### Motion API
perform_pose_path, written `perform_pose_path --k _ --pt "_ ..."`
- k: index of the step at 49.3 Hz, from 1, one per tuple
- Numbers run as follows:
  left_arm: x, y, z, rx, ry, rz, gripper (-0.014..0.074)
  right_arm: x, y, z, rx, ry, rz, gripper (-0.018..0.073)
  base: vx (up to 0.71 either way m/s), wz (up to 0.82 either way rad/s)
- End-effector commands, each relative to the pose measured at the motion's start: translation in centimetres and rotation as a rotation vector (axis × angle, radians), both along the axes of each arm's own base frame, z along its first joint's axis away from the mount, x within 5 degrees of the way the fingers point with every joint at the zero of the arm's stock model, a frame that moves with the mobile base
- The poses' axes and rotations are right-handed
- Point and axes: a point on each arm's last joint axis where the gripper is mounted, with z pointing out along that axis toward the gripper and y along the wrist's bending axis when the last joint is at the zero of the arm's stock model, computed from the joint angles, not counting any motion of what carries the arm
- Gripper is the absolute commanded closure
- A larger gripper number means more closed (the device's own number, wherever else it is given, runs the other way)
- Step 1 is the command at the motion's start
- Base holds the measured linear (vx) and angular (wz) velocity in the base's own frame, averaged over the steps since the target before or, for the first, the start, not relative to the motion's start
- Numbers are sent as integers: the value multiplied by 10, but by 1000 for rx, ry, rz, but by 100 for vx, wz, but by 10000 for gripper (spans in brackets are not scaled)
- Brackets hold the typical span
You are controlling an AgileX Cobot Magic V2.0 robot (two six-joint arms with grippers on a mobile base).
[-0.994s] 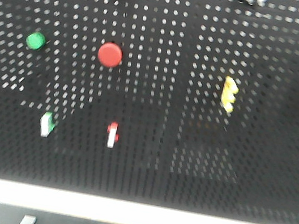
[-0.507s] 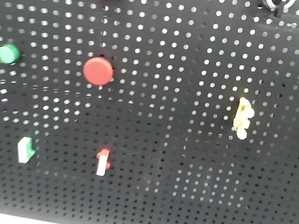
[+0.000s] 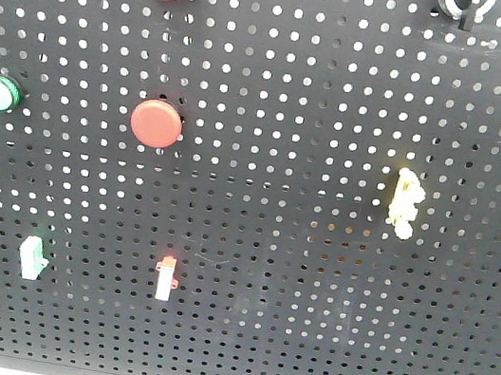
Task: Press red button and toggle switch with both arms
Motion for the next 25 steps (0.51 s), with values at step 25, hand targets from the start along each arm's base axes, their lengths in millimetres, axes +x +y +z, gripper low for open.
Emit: perform_pose_path --k 25 --pt "6 -1 166 20 -298 22 594 -6 3 214 -113 -525 10 562 0 0"
